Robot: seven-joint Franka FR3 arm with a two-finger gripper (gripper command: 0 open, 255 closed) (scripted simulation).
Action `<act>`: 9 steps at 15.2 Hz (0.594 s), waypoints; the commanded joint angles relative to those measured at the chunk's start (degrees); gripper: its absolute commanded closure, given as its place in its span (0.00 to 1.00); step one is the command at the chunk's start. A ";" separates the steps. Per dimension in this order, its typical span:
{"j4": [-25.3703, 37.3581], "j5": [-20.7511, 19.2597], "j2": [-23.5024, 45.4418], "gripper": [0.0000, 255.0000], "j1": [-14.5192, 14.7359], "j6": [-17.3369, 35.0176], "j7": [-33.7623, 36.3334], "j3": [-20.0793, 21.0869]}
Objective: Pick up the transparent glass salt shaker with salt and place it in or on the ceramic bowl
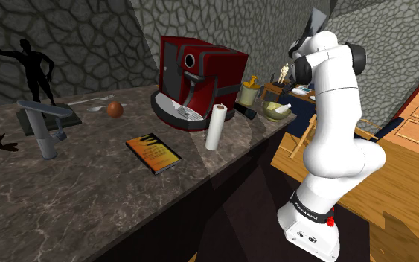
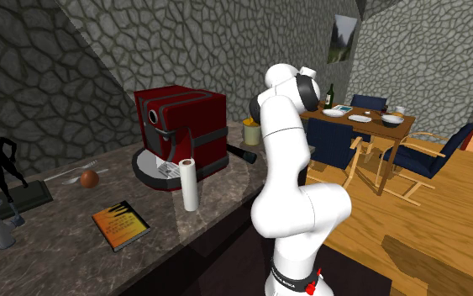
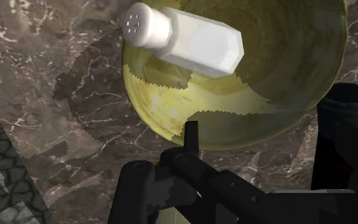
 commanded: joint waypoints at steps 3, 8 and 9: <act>1.38 -0.34 -0.34 0.00 -0.57 -1.53 0.37 -0.22; 6.04 -1.00 -0.89 0.00 -2.62 -6.09 1.50 -0.59; 6.05 -0.99 -0.88 0.00 -2.63 -6.10 1.50 -0.59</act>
